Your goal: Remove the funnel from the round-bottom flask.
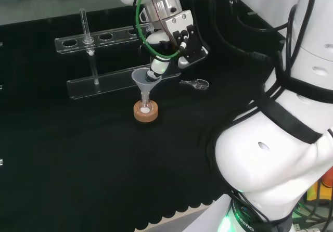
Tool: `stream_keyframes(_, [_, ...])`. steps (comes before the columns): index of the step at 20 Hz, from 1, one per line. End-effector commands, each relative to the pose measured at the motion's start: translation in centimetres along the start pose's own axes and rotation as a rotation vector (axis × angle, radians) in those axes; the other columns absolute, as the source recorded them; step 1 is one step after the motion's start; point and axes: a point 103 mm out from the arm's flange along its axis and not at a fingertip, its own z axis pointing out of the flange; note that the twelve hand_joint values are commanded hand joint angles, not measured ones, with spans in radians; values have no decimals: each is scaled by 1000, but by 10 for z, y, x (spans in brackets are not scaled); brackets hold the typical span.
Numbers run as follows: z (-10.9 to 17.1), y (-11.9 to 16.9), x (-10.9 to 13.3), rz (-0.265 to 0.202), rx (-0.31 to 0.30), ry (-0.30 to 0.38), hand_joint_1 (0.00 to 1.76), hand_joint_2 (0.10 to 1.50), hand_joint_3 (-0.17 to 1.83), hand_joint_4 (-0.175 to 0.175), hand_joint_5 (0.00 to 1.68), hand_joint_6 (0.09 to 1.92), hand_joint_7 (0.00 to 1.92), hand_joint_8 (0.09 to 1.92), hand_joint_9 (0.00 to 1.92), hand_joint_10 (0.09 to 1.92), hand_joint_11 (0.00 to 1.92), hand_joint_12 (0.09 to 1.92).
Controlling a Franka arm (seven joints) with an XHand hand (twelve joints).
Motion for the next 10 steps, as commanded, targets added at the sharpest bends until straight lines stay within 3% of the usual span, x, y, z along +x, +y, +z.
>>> stream_keyframes(1, [2,5,14,-19,12,-11,660,668,520,-41,132,87,0,511,197,773,216,1494])
stream_keyframes(10, [8,10,27,-37,17,-23,660,675,502,-43,139,87,0,498,232,785,259,1481])
